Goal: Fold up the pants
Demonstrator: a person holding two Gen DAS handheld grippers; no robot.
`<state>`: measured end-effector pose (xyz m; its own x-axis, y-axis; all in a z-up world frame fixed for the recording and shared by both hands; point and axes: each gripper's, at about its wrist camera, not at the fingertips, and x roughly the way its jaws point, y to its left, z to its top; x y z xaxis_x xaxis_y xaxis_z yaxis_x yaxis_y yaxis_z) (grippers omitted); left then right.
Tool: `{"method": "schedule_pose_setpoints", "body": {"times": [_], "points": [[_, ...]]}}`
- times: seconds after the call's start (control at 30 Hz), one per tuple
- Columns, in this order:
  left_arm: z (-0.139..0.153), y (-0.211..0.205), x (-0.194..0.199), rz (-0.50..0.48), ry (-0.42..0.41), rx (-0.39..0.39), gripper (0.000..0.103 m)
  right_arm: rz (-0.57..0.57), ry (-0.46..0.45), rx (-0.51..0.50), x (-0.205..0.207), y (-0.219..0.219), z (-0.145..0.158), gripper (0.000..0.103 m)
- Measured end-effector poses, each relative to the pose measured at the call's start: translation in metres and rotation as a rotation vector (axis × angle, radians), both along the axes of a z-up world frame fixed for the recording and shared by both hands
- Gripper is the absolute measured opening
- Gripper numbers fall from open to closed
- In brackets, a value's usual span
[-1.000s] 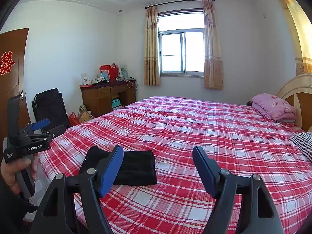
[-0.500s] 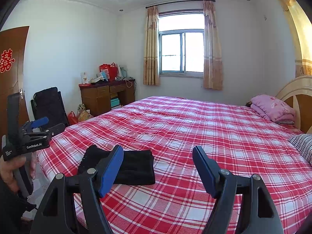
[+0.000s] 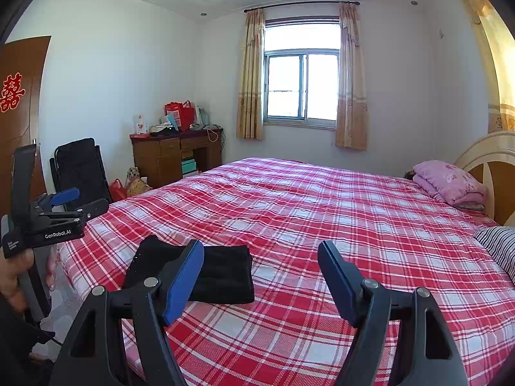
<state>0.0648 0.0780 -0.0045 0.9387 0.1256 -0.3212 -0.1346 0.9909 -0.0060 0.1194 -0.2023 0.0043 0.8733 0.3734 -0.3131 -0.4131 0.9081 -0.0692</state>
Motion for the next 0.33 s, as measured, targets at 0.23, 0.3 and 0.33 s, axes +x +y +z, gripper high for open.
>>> {"method": "schedule_pose_setpoints", "body": {"times": [0.23,0.3,0.33], "points": [[-0.0044,-0.0003,0.0035,0.007,0.012,0.008,0.103,0.001,0.007,-0.011,0.0013,0.0024,-0.0024,0.075],[-0.0054,-0.0007,0.004,0.003,0.015,0.01,0.103,0.002,0.008,-0.015,0.0007,0.0033,-0.0023,0.075],[-0.0063,-0.0012,0.0047,-0.006,0.02,0.007,0.103,0.002,0.008,-0.014,0.0004,0.0034,-0.0023,0.075]]}}
